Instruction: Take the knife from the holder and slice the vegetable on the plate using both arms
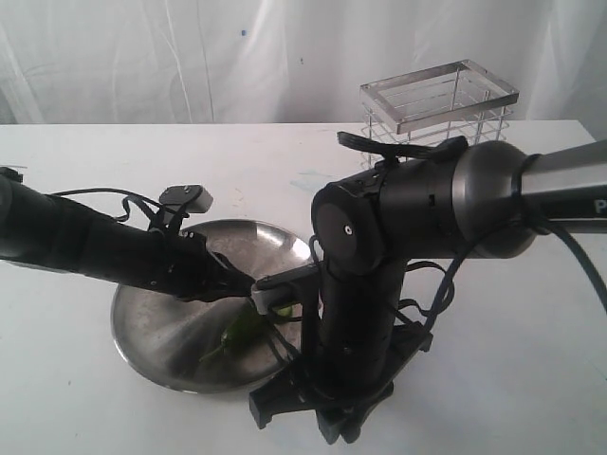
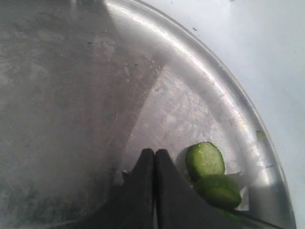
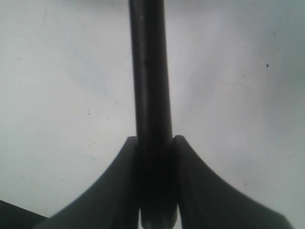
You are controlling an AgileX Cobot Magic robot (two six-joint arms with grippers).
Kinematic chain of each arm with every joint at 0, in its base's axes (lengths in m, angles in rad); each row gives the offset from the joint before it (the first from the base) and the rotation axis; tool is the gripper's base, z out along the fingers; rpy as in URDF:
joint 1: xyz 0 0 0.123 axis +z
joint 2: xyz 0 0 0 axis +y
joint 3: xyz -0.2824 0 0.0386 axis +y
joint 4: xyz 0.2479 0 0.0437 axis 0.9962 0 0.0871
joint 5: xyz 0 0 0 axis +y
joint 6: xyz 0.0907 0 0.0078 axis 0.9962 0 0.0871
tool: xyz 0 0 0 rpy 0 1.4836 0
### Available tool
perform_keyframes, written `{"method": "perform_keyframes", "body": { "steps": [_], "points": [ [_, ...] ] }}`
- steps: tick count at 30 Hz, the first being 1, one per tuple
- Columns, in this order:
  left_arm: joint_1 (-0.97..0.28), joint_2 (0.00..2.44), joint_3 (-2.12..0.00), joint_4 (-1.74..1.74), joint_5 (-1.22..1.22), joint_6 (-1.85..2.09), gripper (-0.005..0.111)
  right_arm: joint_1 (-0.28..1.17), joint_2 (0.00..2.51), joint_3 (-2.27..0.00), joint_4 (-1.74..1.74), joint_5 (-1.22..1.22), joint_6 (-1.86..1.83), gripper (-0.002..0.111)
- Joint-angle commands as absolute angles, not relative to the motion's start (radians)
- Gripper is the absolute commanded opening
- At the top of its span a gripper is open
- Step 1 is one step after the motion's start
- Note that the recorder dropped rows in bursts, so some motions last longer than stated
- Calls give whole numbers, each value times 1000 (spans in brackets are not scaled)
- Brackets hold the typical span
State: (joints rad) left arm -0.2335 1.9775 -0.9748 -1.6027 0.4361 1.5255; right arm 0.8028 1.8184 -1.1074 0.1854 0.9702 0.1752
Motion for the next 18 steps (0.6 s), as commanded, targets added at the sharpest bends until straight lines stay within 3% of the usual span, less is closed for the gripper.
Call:
{"method": "perform_keyframes", "body": {
  "steps": [1, 18],
  "points": [
    [-287, 1979, -969, -1567, 378, 1552, 0, 797, 1806, -1104, 188, 952, 183, 0],
    [-304, 1979, -969, -1396, 382, 1451, 0, 797, 1806, -1104, 188, 1014, 183, 0]
  ]
}}
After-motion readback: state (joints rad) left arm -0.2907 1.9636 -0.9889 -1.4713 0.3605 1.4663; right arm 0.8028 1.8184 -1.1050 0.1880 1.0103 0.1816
